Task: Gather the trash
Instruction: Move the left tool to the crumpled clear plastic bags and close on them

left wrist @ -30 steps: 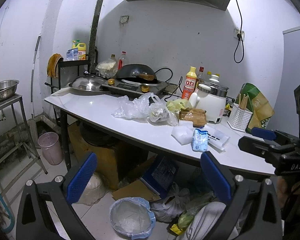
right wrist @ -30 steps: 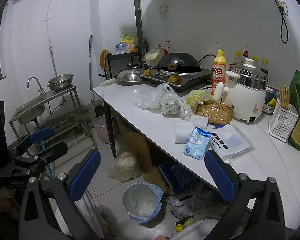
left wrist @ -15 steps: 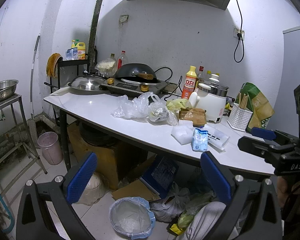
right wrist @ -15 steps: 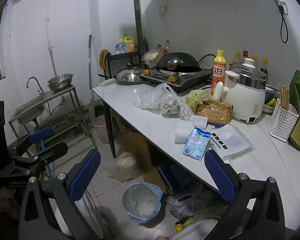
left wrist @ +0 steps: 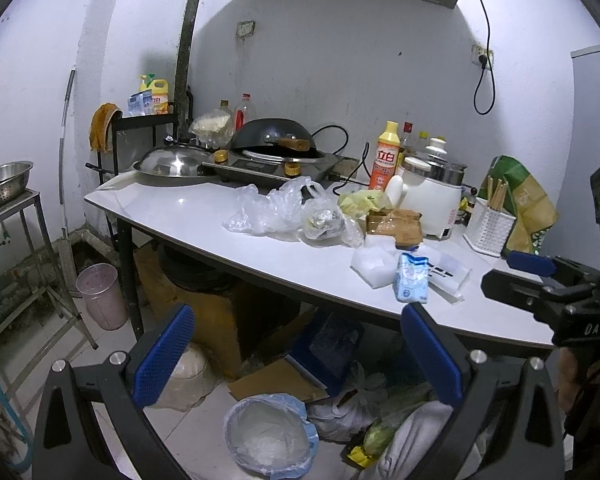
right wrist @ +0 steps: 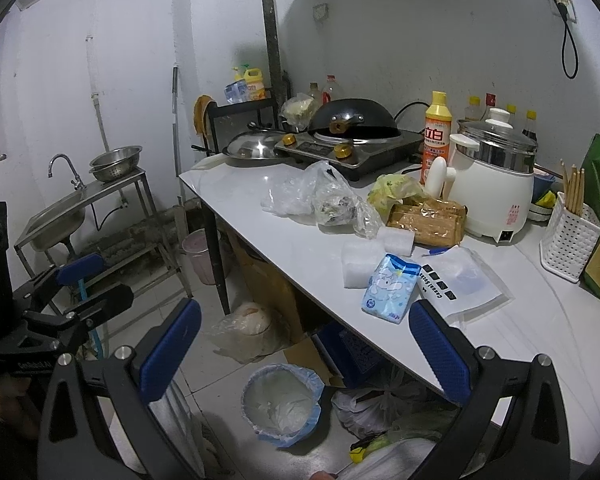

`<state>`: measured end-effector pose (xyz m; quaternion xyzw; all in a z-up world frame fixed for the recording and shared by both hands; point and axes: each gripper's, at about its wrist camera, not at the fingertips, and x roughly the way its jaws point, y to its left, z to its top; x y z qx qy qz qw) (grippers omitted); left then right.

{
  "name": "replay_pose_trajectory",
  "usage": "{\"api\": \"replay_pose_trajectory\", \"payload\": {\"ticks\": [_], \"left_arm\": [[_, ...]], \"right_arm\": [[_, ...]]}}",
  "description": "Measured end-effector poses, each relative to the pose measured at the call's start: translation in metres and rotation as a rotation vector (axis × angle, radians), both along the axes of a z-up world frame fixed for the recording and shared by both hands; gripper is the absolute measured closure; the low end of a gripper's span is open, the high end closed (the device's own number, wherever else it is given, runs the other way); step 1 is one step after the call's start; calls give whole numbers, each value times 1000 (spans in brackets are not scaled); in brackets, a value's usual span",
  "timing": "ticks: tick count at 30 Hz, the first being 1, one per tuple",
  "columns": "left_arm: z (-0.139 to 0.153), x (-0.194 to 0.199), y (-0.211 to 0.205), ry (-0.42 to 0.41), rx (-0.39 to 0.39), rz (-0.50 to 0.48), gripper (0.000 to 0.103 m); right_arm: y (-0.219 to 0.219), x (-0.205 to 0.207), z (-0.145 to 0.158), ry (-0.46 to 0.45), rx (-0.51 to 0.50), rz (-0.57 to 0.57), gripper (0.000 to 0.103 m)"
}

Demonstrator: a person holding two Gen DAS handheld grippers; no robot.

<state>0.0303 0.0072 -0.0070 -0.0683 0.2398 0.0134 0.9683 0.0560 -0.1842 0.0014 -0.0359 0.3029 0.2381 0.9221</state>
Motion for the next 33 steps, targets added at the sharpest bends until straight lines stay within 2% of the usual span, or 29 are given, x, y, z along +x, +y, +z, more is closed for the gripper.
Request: {"api": "replay_pose_trajectory", "payload": {"ticks": [10,19,29,33], "left_arm": [[-5,60,21,42,44,-28,0],[-15,135,30,73,116,-87,0],[-27,223,41,113,122,-133,0],[-32,259,51,127,98,-139,0]], "right_arm": [[-11,44,-13,27,7,-57,0],[-28,91,-33,55,2,-108,0],[-38,131,-53,77,-12,-141,0],[-37,146,-57,80,-21,-146,0]]}}
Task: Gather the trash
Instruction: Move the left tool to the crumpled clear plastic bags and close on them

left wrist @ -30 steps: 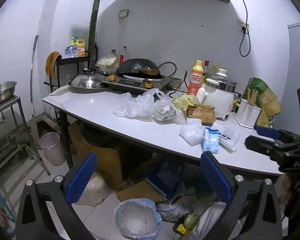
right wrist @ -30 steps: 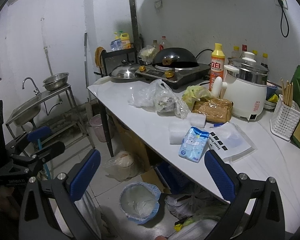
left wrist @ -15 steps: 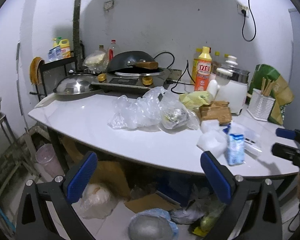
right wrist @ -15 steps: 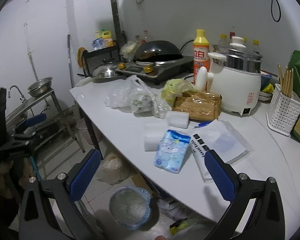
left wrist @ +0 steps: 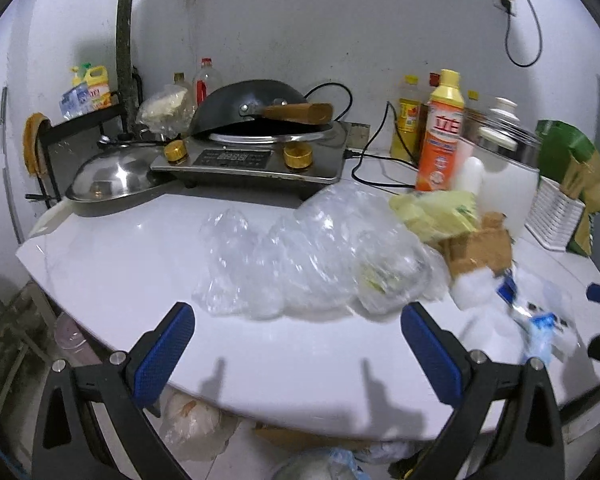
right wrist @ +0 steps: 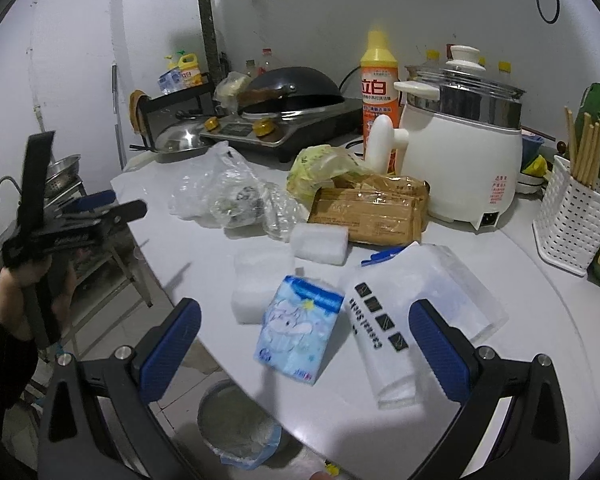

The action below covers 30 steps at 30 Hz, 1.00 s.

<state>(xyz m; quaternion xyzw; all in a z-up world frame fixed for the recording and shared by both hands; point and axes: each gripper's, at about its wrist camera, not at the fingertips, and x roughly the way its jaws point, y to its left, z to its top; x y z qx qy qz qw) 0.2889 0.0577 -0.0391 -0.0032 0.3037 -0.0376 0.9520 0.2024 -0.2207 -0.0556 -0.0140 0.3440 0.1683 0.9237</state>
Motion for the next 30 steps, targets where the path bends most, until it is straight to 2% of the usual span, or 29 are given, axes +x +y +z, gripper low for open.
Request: {"api": "replay_pose_trajectory", "payload": {"ticks": [3,10,13,21,23,25,26,30], "left_arm": [[-4,28,6,6,-8,6,0],[-10,77,27,2,-92,27,0],[-18,91,37,31,-126,38,0],[-43,114,47,121,-108,37,0],[-46,117,49,130,-103,32,9],[-48,119,50,139,-87,30,25],[-48,120,50,139,-81,25,28],[-49,123,53,139,-70,15,61]], "right_arm": [[3,12,-1,-3,-4,-1,0],[14,24,-4,1,-17,5,0],[18,28,-7,10,-26,8,0],[28,41,-8,16,-61,13,0],[32,45,-5,10,-69,17,0],[38,51,-3,3,-75,24,0],[41,54,-2,-1,-78,30,0],[59,70,3,-18,-80,73,0]]}}
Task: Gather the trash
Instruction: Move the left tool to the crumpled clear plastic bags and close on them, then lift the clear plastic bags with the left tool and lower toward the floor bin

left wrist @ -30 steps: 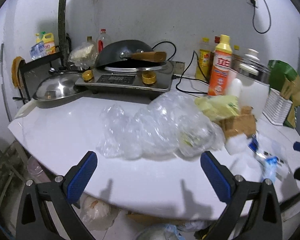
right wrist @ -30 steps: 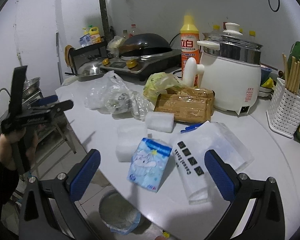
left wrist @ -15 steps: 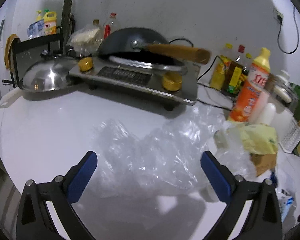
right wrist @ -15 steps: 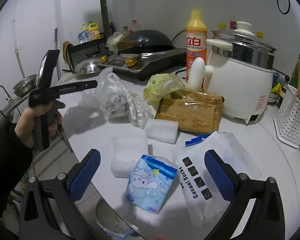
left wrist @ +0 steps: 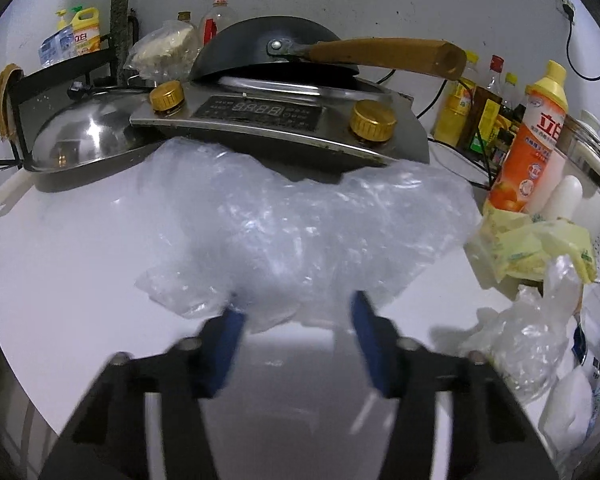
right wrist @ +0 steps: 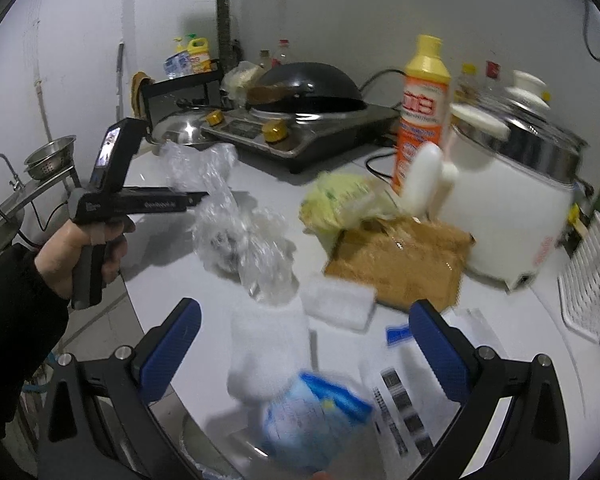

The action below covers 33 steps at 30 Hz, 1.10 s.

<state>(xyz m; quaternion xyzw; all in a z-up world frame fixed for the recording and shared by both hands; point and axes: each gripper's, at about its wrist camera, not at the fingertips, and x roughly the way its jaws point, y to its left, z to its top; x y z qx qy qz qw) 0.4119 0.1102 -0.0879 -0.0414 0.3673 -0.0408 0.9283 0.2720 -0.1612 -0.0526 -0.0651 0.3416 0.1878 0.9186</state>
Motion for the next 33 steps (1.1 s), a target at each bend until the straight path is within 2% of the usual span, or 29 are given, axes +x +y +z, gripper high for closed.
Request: {"api": "replay_pose_trajectory", "payload": {"ticks": [1,3,8,11,12,13,14,15,16,18,21,23,27,33], "left_arm": [[0,0,1,-4,-3,-4,72],[1,0,2,-4,-6,-8,78],[11,-20,8,-32,-50,-15,78],[19,-32,13,-53,-45,-23,78],[23,-35,16,-54,-40,-18,71],[26,-37,18,-60,-35,-12,52],[30,-39,21,-78,-31,-1,39],[36,-42,26,-109,-24,21,12],[40,-44,28,-135,-14,38,2],[49,-41,34,-167,9,48,2],[51,-26,40,-173,67,57,1],[46,-13,45,-160,101,70,1],[33,9,54,-110,93,37,1],[20,15,53,-67,36,-29,3]], "right_arm": [[5,7,-1,10,7,14,0],[16,21,-4,32,21,46,0],[59,53,-19,71,-15,130,1],[79,67,-26,85,-37,147,10],[86,73,-31,96,-46,152,16],[90,78,-34,105,-54,151,20],[93,82,-37,114,-63,144,27],[96,88,-40,122,-68,137,31],[97,90,-43,125,-68,132,33],[97,96,-45,135,-63,121,44],[95,95,-45,131,-49,133,54],[94,93,-45,126,-44,147,57],[89,86,-37,96,-15,165,62],[67,72,-13,26,40,129,63]]}}
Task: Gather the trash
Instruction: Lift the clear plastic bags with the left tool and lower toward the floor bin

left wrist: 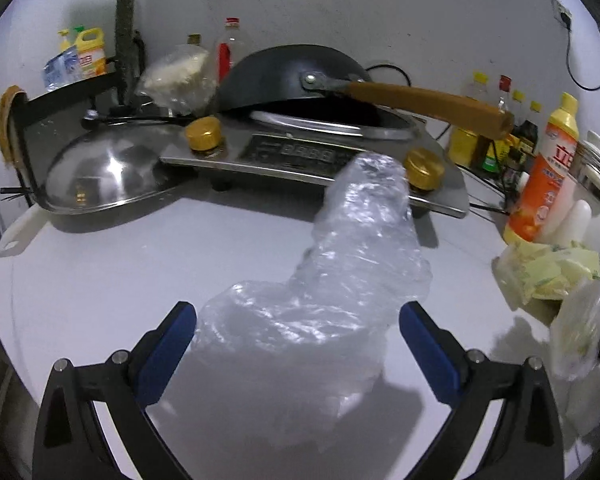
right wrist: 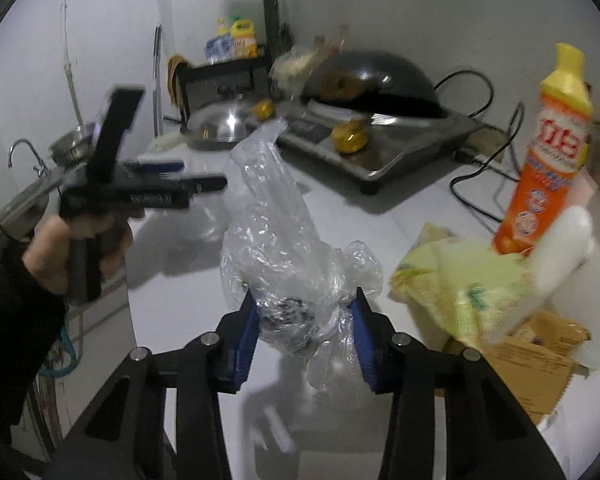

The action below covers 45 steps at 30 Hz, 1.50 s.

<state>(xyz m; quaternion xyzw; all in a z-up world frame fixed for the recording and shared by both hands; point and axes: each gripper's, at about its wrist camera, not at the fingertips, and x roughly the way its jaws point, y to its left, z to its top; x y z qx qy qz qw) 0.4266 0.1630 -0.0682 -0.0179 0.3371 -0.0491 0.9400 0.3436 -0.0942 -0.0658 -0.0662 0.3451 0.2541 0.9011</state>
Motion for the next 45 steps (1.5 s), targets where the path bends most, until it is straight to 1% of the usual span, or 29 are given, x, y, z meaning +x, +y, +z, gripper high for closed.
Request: {"api": "replay_pose_trajectory", "payload": {"ticks": [1,2,3,5,7,10,12,16,23,27,32,38,41,45], "left_arm": [[-1,0,-3,7,-3,-13,12],[-2,-1,-7,16,-3,-21,18],[-3,-2,-9,25,-2,-27,28],[-6,-3,-15,43,5,-39,41],[-8,-6,-19,62,9,-40,70],[-5,-15,-24,63,-1,-46,85],[1,-26,-29,54,-2,-51,90],[19,-49,-37,28,-7,-61,93],[52,-98,-52,-21,6,-74,93],[64,-130,-60,-43,-1,-82,93],[71,-177,-74,-64,-8,-98,93],[64,-234,-87,-77,-9,-81,93],[53,-260,-91,-67,-14,-60,93],[25,-290,-93,-20,-39,-28,93]], "right_arm": [[-6,-3,4,-7,9,-11,63],[-11,-5,7,-13,18,-22,63],[-14,-6,9,-16,22,-29,63],[-23,-11,15,-25,30,-44,63],[-29,-15,19,-30,36,-57,63],[-37,-23,23,-34,41,-71,63],[-44,-30,26,-35,48,-72,63],[-50,-47,32,-43,59,-70,63],[-60,-86,47,-67,77,-62,63],[-65,-107,53,-71,87,-57,63],[-74,-137,59,-74,102,-51,63],[-74,-170,58,-63,108,-19,63],[-72,-187,52,-46,106,9,63],[-70,-214,42,-20,109,45,63]]}}
